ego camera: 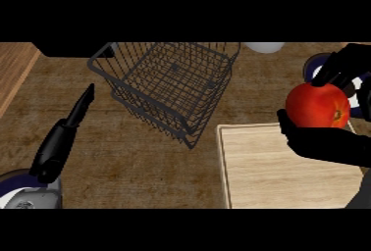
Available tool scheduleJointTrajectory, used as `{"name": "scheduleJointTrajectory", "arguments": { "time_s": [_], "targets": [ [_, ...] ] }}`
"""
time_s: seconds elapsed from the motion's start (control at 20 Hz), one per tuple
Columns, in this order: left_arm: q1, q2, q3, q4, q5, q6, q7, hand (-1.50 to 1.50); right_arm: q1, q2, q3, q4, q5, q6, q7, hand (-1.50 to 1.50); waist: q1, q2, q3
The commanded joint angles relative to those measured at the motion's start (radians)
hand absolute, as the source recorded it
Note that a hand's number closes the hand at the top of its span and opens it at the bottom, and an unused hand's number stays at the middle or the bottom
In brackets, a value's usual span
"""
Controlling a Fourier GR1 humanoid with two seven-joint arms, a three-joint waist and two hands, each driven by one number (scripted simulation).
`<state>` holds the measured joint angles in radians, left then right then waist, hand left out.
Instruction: Pick the tomato from the tray and place it in the tiered basket
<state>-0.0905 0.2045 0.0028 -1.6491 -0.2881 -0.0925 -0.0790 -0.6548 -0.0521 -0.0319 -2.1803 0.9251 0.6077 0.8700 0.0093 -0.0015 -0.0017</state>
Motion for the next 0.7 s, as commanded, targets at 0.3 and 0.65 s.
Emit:
{"name": "scheduleJointTrajectory", "arguments": {
  "time_s": [0.3, 0.65],
  "targets": [
    [-0.057, -0.030, -0.026, -0.021, -0.029, 0.006, 0.076, 0.00, -0.371, 0.051, 0.028, 0.432, 0.017, -0.175, 0.178, 1.50, 0.006, 0.003, 0.001],
    [-0.021, -0.053, -0.054, -0.039, -0.041, 0.012, 0.048, 0.00, -0.534, 0.052, 0.049, 0.798, -0.046, -0.389, 0.192, 1.50, 0.035, 0.008, 0.000]
  ]
}}
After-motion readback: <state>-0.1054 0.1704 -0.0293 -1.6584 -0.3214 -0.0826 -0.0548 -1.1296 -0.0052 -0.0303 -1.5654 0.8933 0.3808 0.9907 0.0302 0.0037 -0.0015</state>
